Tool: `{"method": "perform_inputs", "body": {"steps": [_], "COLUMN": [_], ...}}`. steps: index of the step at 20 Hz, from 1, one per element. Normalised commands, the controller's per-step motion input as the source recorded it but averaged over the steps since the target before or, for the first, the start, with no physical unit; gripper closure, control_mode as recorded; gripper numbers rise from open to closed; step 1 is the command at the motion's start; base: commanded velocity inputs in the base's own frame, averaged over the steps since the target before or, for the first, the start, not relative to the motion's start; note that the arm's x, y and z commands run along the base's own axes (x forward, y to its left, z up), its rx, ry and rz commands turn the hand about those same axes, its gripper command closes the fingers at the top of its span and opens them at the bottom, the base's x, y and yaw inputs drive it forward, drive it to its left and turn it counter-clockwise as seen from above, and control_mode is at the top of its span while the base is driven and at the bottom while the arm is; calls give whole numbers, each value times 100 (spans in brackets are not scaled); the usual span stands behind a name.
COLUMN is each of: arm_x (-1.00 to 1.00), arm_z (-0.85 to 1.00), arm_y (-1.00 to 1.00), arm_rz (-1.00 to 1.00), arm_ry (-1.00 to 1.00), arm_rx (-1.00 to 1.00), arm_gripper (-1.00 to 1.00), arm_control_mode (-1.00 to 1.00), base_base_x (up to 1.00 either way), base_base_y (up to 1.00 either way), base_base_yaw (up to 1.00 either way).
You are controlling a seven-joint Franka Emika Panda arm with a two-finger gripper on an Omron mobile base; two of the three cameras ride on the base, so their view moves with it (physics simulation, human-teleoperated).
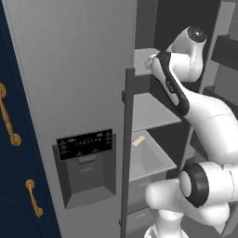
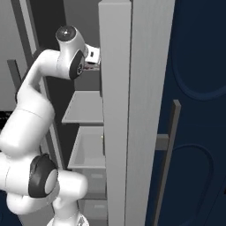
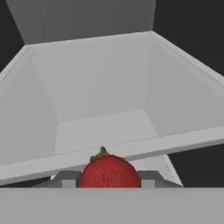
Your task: Take the strawberry from the fridge and place it on top of the pancake, located on the dining counter.
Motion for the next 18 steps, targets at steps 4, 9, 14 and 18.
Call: {"method": "perform_inputs", "body": {"steps": [4, 9, 14, 18], "arm_x": [-100, -100, -100, -91], "arm_z": [-17, -84, -100, -98], "arm_y": [0, 2, -4, -2], "arm_rz": [23, 5, -3, -11], "arm_ry": [29, 31, 14, 9], "arm_rx": [-12, -22, -12, 0], "arm_gripper": [100, 100, 100, 100], "arm_control_mode": [-100, -100, -100, -100], "base_base_x": [0, 0, 0, 0], "base_base_y": [0, 0, 0, 0], "base_base_yaw": [0, 0, 0, 0]}}
